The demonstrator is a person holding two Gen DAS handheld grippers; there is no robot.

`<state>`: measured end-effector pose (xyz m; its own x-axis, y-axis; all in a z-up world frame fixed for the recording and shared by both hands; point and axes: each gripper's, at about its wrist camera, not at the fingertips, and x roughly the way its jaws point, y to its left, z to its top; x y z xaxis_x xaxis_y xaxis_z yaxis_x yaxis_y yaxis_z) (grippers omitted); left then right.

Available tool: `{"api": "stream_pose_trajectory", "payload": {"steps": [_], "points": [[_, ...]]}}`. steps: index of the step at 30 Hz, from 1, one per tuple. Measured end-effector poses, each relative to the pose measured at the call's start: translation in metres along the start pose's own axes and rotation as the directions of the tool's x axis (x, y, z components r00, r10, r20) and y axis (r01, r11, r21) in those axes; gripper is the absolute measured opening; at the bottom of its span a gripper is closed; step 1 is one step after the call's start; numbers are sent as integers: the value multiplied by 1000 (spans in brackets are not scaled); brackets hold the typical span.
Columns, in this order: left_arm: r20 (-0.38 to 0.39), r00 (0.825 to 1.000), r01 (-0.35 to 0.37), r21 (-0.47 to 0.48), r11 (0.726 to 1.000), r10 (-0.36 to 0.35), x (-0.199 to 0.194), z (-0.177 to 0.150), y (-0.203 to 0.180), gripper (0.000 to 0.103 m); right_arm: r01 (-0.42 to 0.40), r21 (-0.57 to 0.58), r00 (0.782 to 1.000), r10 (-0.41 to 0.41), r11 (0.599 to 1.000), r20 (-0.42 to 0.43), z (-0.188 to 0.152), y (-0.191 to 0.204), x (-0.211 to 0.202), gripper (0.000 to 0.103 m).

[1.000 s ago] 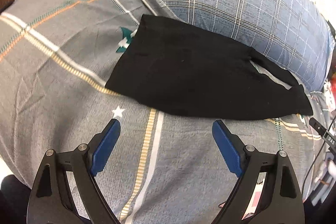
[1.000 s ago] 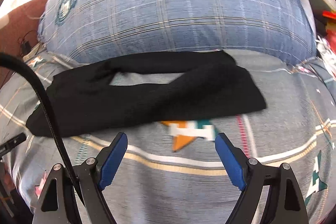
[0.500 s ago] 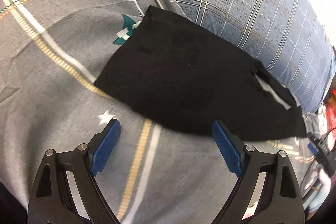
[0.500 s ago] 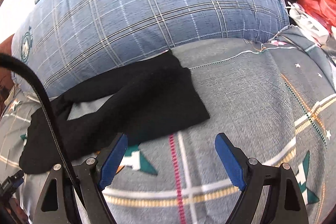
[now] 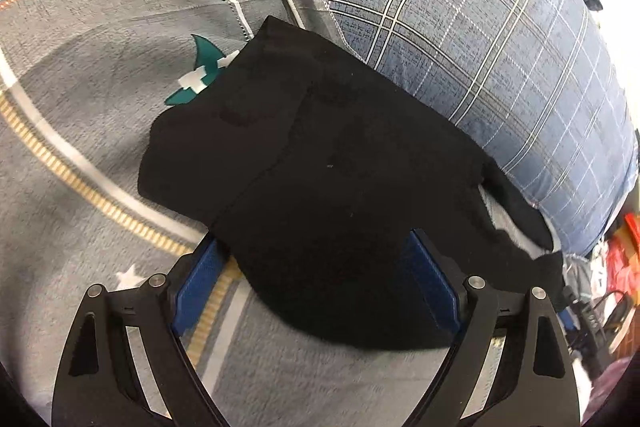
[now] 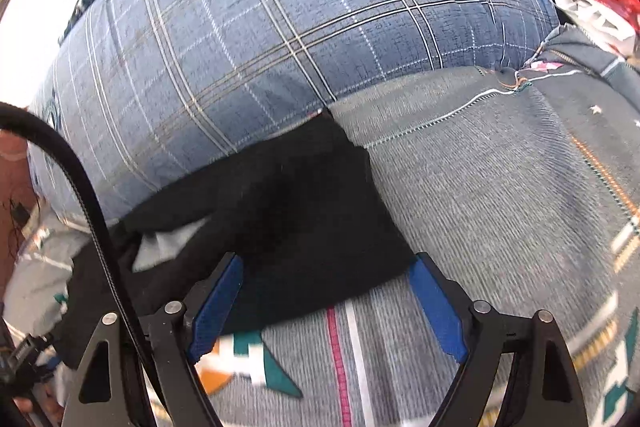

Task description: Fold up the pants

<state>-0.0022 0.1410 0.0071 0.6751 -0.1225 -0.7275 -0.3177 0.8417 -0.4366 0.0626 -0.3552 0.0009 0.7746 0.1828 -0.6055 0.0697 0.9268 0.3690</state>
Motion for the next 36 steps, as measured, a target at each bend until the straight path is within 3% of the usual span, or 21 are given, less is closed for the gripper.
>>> {"api": "stream_pose_trajectory", "payload": {"steps": [1,2,3,6,10,18,23,28,30,33,35,36], "points": [[3,1000,13,-1,1000,-13,0,1,-1,77,-3,6,1000,3,1000,-1,2,-1,3,50],[3,1000,10,5,1000,-10,2,2,-1,50,-5,17,1000,5,1000,-3,4,-2,5,25],[-9,1000,-6,15,1000,6,4,3,-2,40,-20,37,1000,20,999,-6,6,-5,6,15],[-25,999,30,7,1000,-29,3,7,0,26,-65,77,998,64,995,9,5,-11,1,11],[-16,998,57,37,998,-56,-13,10,-5,16,-79,68,995,75,995,61,6,-12,-28,11],[-26,995,96,85,992,-94,-55,-1,-3,14,-79,6,992,78,997,97,-4,-6,-101,11],[-2,999,40,103,994,-40,-77,-15,25,7,-82,2,994,82,997,79,-27,-14,-138,10],[-51,997,59,-5,998,-59,-72,-21,49,7,-9,33,999,7,999,48,-35,-33,-140,10],[-49,998,46,-18,999,-47,-72,-26,50,9,-29,78,998,26,997,49,-34,-39,-139,10],[-61,997,40,-8,999,-40,-69,-31,46,27,-77,122,996,72,990,48,-38,-38,-136,19],[-76,996,54,-22,998,-56,-66,-33,45,45,-73,119,997,74,990,-6,-43,-33,-125,45],[-77,995,59,-29,998,-61,-66,-33,45,45,-62,114,997,67,992,-34,-46,-30,-119,47]]}}
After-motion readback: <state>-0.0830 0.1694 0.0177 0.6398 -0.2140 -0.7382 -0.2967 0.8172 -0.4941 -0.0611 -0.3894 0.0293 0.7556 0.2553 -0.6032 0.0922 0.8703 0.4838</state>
